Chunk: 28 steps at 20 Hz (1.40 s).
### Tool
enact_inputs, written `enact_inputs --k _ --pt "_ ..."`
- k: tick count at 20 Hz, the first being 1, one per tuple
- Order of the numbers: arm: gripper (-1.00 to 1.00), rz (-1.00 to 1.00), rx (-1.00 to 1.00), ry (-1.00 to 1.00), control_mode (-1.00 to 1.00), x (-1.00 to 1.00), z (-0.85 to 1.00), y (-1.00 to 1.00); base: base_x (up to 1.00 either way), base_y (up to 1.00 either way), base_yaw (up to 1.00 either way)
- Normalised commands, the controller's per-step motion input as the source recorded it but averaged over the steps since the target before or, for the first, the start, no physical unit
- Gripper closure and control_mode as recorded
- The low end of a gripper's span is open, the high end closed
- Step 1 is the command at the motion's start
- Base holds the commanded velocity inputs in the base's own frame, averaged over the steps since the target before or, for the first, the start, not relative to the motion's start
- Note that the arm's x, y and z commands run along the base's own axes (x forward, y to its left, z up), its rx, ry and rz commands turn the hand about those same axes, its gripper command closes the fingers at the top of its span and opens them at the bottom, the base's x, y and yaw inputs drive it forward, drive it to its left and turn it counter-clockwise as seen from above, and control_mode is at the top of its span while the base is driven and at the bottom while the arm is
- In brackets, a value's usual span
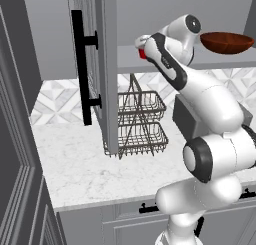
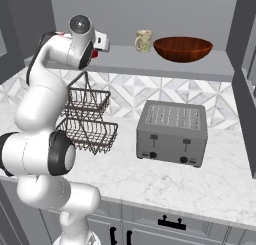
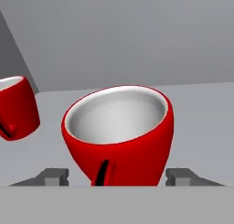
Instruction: Gather all objects into one cabinet and sort the glasses and bowls to opposite sides.
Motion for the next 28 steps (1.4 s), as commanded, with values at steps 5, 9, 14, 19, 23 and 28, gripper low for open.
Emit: enact_inputs --k 5,9,14,19,23,28 --pt "1.00 0.00 0.00 0.00 -1.00 0.18 0.00 0.07 0.00 0.00 0.00" --pt "1.00 0.00 0.00 0.00 -1.00 0.01 0.00 0.00 0.00 0.00 0.00" --pt "1.00 0.00 0.00 0.00 -1.00 -0.03 0.00 0.00 0.00 0.00 0.00" --pt "1.00 0.06 0.00 0.07 -1.00 -0.55 0.00 0.11 0.00 0.00 0.00" --pt "1.00 0.07 0.01 0.08 -1.00 -0.56 0.00 0.61 0.00 0.00 0.00" --pt "1.00 0.06 0.02 0.00 -1.00 -0.04 0.00 0.78 0.00 0.00 0.00"
